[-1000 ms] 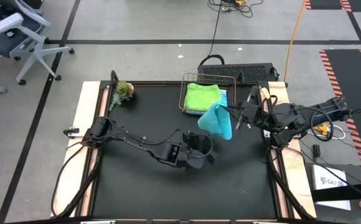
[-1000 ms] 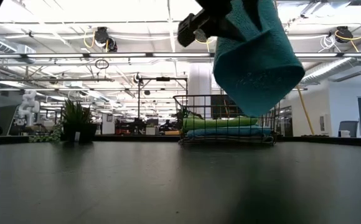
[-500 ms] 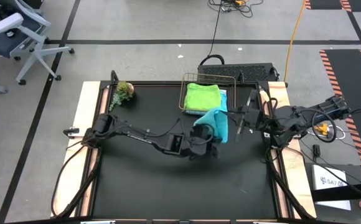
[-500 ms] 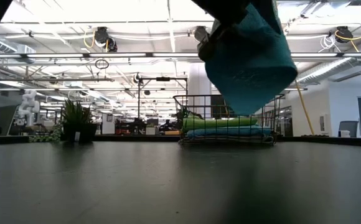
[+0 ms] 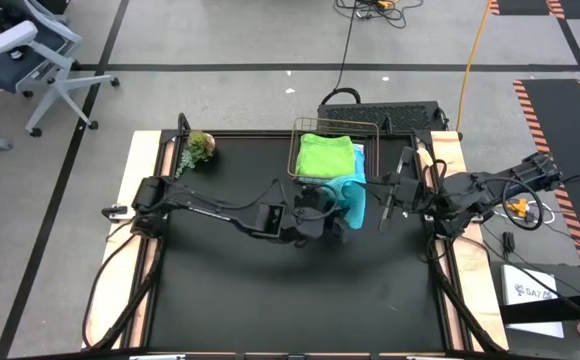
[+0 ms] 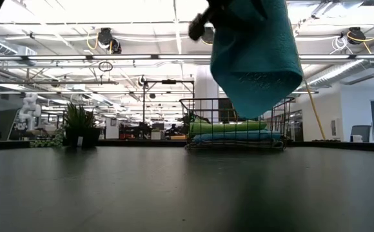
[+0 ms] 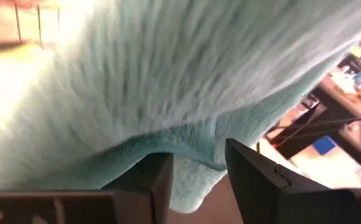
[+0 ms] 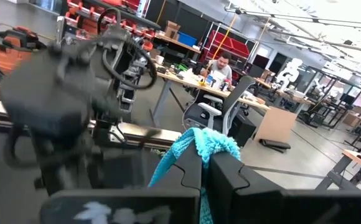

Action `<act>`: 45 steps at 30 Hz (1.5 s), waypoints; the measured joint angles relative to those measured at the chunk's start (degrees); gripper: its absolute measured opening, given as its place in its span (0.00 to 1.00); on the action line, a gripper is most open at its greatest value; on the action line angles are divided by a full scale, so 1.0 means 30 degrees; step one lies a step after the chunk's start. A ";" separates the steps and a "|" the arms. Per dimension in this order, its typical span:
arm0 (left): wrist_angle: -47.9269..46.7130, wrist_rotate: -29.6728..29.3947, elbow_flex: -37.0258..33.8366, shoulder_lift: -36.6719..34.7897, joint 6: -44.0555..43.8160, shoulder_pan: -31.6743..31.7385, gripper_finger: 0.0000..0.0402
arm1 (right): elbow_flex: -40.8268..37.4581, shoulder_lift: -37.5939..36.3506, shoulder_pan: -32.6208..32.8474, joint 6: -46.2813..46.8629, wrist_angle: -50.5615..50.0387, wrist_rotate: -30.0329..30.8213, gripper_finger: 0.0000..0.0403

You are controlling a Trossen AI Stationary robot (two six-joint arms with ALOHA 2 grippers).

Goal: Fold microfiber towels
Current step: Fold the blue towel

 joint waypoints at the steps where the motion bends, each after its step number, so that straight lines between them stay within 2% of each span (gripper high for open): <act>1: -0.0131 -0.0267 0.0000 -0.0278 0.0251 -0.0060 0.36 | 0.0000 0.0000 0.0000 0.0007 0.0014 0.0007 0.00; 7: -0.2794 -0.2330 0.0005 -0.1468 0.0676 -0.0485 0.36 | -0.0007 0.0000 0.0000 -0.0120 0.0338 0.0007 0.00; 17: -0.3129 -0.3099 0.0007 -0.1577 0.0622 -0.0501 0.34 | -0.0007 0.0000 0.0000 -0.0337 0.0919 0.0007 0.00; 20: -0.3095 -0.3129 0.0007 -0.1569 0.1496 -0.0501 0.25 | -0.0007 0.0076 0.0000 -0.0059 0.0861 0.0021 0.00; 23: -0.3055 -0.2721 0.0007 -0.1696 0.2558 -0.0501 0.07 | -0.0007 0.0223 0.0000 0.0015 0.0848 0.0018 0.00; 25: -0.2982 -0.2473 0.0007 -0.1730 0.2868 -0.0501 0.03 | -0.0007 0.0291 0.0000 0.0053 0.0801 0.0017 0.00; 31: -0.3392 -0.2510 0.0005 -0.2047 0.2950 -0.0760 0.01 | -0.0007 0.0585 0.0000 0.1043 -0.0206 0.0029 0.00; 35: -0.4401 -0.3391 0.0004 -0.2575 0.2951 -0.1182 0.01 | -0.0007 0.0670 -0.0007 0.2089 -0.1113 0.0089 0.00; 45: -0.6156 -0.3501 -0.0007 -0.3738 0.2324 -0.2612 0.00 | -0.0007 0.0675 -0.0051 0.2373 -0.2056 0.0097 0.00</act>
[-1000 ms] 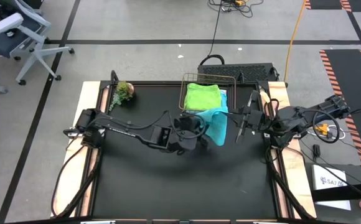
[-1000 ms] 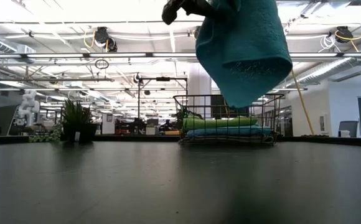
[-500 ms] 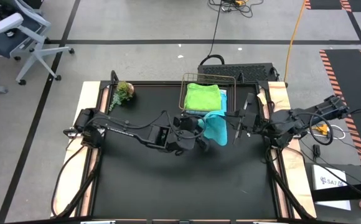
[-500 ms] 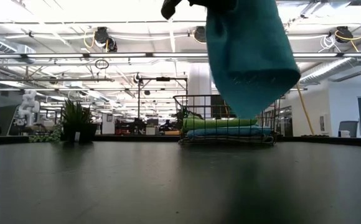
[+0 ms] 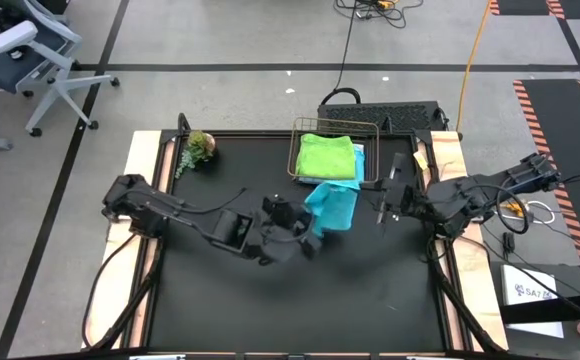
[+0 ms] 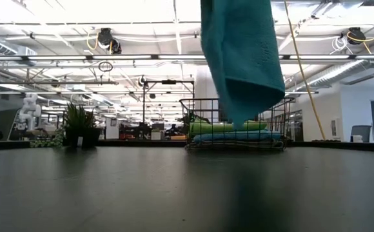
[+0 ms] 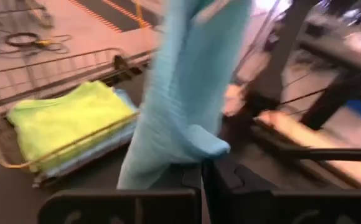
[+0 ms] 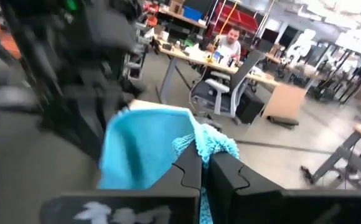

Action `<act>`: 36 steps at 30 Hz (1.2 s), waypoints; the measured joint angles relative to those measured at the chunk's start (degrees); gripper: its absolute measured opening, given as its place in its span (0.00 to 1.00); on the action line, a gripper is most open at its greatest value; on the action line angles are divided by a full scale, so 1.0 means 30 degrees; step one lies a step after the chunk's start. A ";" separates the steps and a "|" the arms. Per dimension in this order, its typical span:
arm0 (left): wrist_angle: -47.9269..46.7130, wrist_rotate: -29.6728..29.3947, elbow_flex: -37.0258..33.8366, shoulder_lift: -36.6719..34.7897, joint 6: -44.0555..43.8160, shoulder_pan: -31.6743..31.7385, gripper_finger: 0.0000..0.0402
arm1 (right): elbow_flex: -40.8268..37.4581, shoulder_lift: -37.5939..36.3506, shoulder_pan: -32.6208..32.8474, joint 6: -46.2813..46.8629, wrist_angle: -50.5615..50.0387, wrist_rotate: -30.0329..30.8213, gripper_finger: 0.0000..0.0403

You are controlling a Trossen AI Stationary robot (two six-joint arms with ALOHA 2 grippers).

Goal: Fold microfiber towels
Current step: Fold the blue towel

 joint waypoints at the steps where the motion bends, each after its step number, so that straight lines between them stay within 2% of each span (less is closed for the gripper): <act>1: -0.0103 -0.0004 0.0018 -0.0104 -0.0267 -0.0198 0.00 | 0.0000 -0.0005 0.0000 0.0352 -0.0458 0.0005 0.00; 7: -0.3571 0.0190 0.0026 -0.1423 -0.2052 -0.1483 0.00 | -0.0439 -0.0005 0.0000 0.3100 -0.3801 -0.0145 0.00; 11: -0.6204 0.1368 0.0036 -0.2079 -0.3470 -0.1996 0.00 | -0.1206 0.0010 -0.0015 0.5114 -0.5511 -0.2677 0.00; 15: -0.9274 0.1492 0.0051 -0.2521 -0.5048 -0.2195 0.00 | -0.2023 0.0037 -0.0098 0.5976 -0.5626 -0.7075 0.00; 16: -1.0430 0.1612 0.0000 -0.2656 -0.5418 -0.2220 0.00 | -0.2100 0.0053 -0.0102 0.6217 -0.5611 -0.6994 0.00; 19: -1.1956 0.1835 0.0022 -0.2782 -0.6009 -0.2105 0.00 | -0.2164 -0.0006 -0.0198 0.7209 -0.5490 -0.4628 0.00; 20: -1.2533 0.1842 0.0019 -0.2830 -0.6035 -0.2049 0.00 | -0.2164 -0.0033 -0.0403 0.7222 -0.5357 -0.5368 0.00; 21: -1.2927 0.1916 0.0005 -0.2892 -0.6035 -0.2009 0.00 | -0.2164 -0.0049 -0.0696 0.7194 -0.5086 -0.7244 0.00; 22: -1.3084 0.1983 0.0001 -0.2942 -0.6025 -0.1937 0.00 | -0.2164 -0.0043 -0.0990 0.7191 -0.4744 -0.8962 0.00; 23: -1.3145 0.2014 0.0007 -0.2970 -0.5910 -0.1781 0.00 | -0.2164 -0.0041 -0.1170 0.7339 -0.4474 -0.9728 0.00; 26: -1.3453 0.2050 0.0007 -0.3021 -0.5332 -0.1388 0.00 | -0.2164 -0.0086 -0.1547 0.8055 -0.4664 -0.8323 0.00; 31: -1.3503 0.2028 0.0007 -0.2997 -0.3899 -0.0444 0.00 | -0.2157 0.0013 -0.2311 0.8188 -0.3298 -1.0293 0.00; 34: -1.3493 0.2028 0.0007 -0.2990 -0.3036 0.0201 0.00 | -0.2157 0.0032 -0.2812 0.8199 -0.3366 -1.2837 0.00; 36: -1.3496 0.1850 0.0007 -0.2990 -0.2444 0.0708 0.00 | -0.2157 0.0033 -0.3141 0.8043 -0.3577 -1.3219 0.00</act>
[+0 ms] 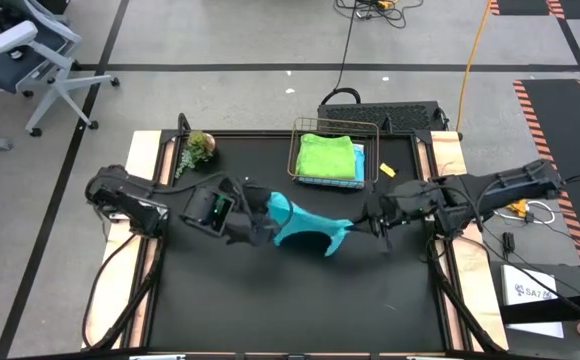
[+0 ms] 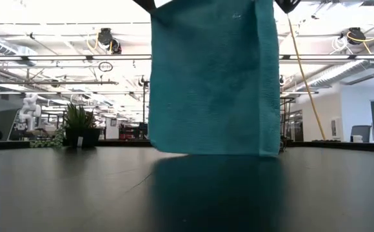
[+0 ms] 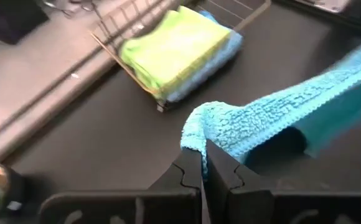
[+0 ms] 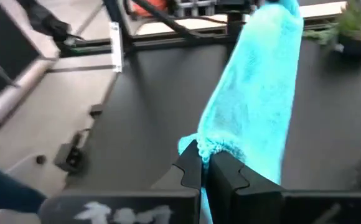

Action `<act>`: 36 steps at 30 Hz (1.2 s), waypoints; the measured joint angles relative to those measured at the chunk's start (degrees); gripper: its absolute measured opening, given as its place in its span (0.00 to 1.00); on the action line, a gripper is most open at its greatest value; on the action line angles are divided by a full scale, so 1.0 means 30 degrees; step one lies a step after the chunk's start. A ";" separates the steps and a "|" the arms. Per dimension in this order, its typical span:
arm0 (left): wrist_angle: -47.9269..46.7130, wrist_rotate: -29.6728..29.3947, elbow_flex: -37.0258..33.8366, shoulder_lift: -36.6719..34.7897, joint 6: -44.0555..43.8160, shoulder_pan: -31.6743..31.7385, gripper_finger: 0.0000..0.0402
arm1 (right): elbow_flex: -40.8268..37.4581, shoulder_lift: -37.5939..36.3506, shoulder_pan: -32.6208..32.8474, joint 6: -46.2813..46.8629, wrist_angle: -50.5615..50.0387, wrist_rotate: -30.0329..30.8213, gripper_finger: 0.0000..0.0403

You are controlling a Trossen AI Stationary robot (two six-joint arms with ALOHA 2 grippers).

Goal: Fold microfiber towels
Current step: Fold the blue towel

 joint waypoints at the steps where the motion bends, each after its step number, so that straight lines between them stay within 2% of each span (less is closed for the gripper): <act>1: 0.0015 -0.0204 0.0000 -0.0002 0.0365 0.0252 0.00 | 0.0000 -0.0049 -0.0176 -0.0158 -0.0202 0.0465 0.00; 3: 0.0007 -0.0354 0.0000 -0.0202 0.1088 0.0783 0.00 | 0.0000 -0.0226 -0.0861 -0.0994 -0.0669 0.1647 0.00; 5: 0.0153 -0.0374 0.0010 -0.0470 0.1850 0.1388 0.00 | 0.0000 -0.0358 -0.1786 -0.1489 -0.0903 0.1759 0.00; 9: 0.0262 -0.0306 0.0022 -0.1193 0.3100 0.2287 0.00 | 0.0000 -0.0559 -0.4038 -0.1384 -0.1517 -0.3956 0.00; 11: 0.0331 -0.0242 0.0022 -0.1627 0.3480 0.2526 0.00 | 0.0000 -0.0694 -0.4847 -0.1246 -0.1781 -0.4707 0.00; 17: 0.0481 -0.0171 0.0022 -0.2710 0.4461 0.3040 0.00 | 0.0000 -0.0796 -0.7172 -0.3160 -0.1670 -0.4837 0.00; 23: 0.0704 0.0262 0.0022 -0.2584 0.5492 0.3978 0.00 | 0.0006 -0.0803 -0.9594 -0.4801 -0.1017 -0.4756 0.00; 25: 0.0638 0.0595 0.0022 -0.2381 0.5578 0.4203 0.00 | 0.0223 -0.0802 -1.0035 -0.5356 -0.1310 -0.4078 0.00; 31: 0.0751 0.0841 0.0007 -0.2361 0.5684 0.4425 0.00 | 0.1198 -0.0803 -1.0188 -0.5888 -0.2709 -0.3513 0.00; 36: 0.0937 0.2023 -0.0316 -0.2346 0.5708 0.4299 0.00 | 0.1202 -0.0655 -0.9445 -0.5350 -0.4929 -0.3424 0.00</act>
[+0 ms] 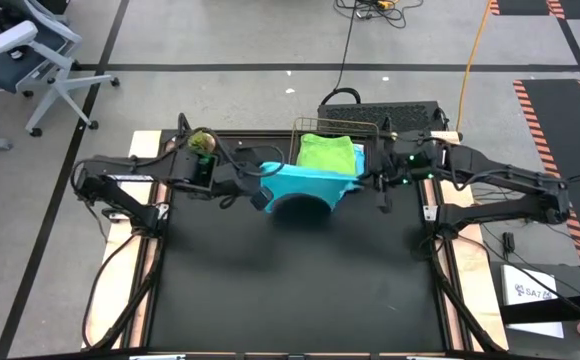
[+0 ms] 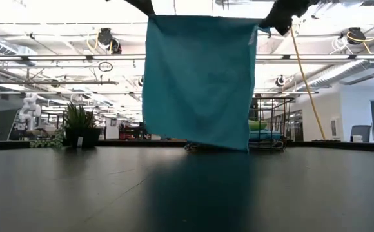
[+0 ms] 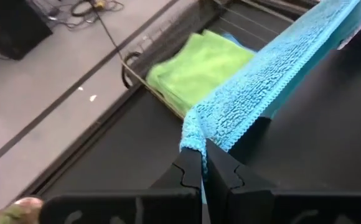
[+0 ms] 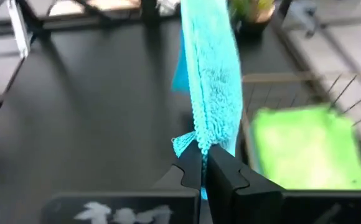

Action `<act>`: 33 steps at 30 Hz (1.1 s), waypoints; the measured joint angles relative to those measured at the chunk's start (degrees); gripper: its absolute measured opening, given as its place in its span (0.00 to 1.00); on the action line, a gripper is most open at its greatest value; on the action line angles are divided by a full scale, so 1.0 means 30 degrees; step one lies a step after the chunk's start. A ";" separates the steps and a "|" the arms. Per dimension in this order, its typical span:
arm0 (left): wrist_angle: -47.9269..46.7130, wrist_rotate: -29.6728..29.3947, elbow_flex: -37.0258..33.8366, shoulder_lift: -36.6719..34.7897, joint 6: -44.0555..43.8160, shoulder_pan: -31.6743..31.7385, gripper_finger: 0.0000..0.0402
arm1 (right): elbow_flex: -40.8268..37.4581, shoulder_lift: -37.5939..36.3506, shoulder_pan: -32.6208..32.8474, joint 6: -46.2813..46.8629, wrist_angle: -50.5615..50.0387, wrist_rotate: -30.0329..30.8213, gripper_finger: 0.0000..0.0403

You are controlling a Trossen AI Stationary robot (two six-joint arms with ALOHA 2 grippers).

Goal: Fold microfiber towels
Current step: Fold the blue towel

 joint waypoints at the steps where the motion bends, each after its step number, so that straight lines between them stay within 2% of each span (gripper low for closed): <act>1: 0.0252 0.0168 -0.0370 0.0088 -0.0024 -0.0019 0.00 | 0.0000 0.0079 0.0179 0.0178 -0.0540 0.0012 0.00; 5: 0.0452 0.0727 -0.2079 0.0350 -0.1249 -0.0215 0.00 | 0.0001 0.0404 0.1101 0.1097 -0.1821 0.0064 0.00; 11: 0.2331 0.3153 -0.4599 0.0260 -0.2359 -0.0898 0.00 | -0.0634 0.0999 0.3169 0.3286 -0.1987 -0.0457 0.00; 15: 0.2954 0.4453 -0.5700 0.0202 -0.3795 -0.1699 0.00 | -0.2087 0.1565 0.5017 0.5410 -0.0951 -0.1194 0.00; 20: 0.4123 0.5125 -0.6725 0.0211 -0.5390 -0.3000 0.00 | -0.4694 0.2339 0.7536 0.8279 0.2987 -0.2128 0.00; 23: 0.4571 0.5174 -0.6919 0.0233 -0.5993 -0.3736 0.00 | -0.5823 0.2604 0.8673 0.9938 0.5998 -0.2490 0.00; 26: 0.5011 0.4986 -0.6900 0.0217 -0.6184 -0.4004 0.00 | -0.5835 0.2535 0.9244 1.0541 0.6935 -0.2590 0.00; 29: 0.4914 0.4505 -0.6650 -0.0254 -0.5726 -0.3939 0.00 | -0.4948 0.2009 0.9175 1.0089 0.6222 -0.2398 0.00; 33: 0.4932 0.3247 -0.5694 -0.1213 -0.3927 -0.3427 0.00 | -0.2992 0.1088 0.8341 0.8320 0.3098 -0.0874 0.00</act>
